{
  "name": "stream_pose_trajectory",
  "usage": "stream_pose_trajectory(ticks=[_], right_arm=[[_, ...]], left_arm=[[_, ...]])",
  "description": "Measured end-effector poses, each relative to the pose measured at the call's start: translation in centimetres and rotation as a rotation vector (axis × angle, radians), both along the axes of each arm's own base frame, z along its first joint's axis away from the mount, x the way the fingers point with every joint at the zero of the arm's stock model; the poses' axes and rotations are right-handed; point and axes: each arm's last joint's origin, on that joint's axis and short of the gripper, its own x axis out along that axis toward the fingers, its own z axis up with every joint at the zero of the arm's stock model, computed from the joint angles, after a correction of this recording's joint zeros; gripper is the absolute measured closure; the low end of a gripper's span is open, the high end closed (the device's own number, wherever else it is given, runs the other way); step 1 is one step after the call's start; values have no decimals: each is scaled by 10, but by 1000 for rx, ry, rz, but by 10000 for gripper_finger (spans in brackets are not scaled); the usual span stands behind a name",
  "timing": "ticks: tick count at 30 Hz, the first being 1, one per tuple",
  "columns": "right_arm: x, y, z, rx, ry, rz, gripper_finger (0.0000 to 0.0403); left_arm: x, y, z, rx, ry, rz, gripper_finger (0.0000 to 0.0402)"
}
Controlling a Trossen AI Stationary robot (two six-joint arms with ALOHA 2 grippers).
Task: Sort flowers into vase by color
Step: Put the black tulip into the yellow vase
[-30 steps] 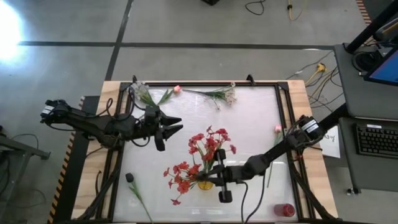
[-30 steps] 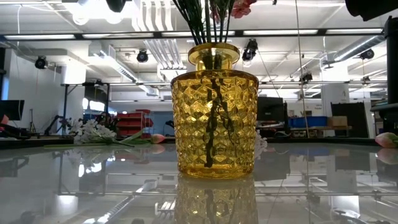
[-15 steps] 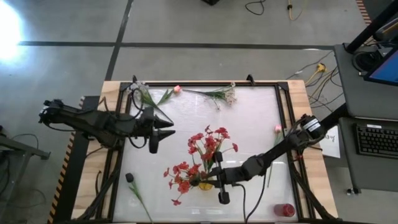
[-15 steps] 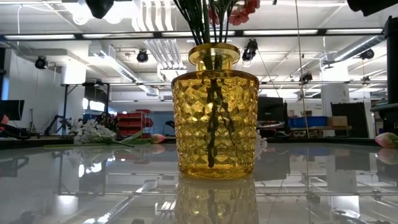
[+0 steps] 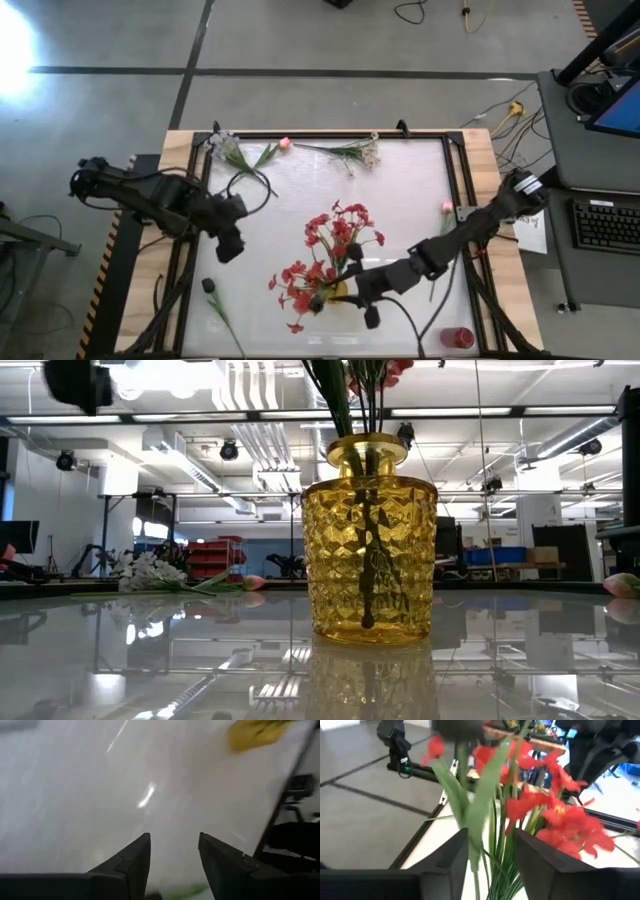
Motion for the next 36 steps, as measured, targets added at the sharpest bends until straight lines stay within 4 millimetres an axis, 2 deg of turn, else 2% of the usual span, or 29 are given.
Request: stream_pose_trajectory(ticks=[8,13,19,24,28,33,36], right_arm=[[-10,1,32,-48,107,11,198],[-18,-1,45,-43,155,7,192],[-32,-4,73,-41,152,16,198],[-48,-12,97,-39,102,-14,202],[-61,-20,111,-28,61,-36,202],[-70,-27,120,-20,40,-59,202],[-72,-28,120,-16,40,-60,202]], left_arm=[[1,-21,-18,-199,268,171,244],[0,-40,-26,-249,390,268,244],[-10,-71,-33,-277,520,387,243],[-15,-101,-42,-289,556,518,219],[-15,-121,-57,-226,548,612,189],[-7,-136,-81,-149,582,685,166],[3,-147,-95,-162,579,699,164]])
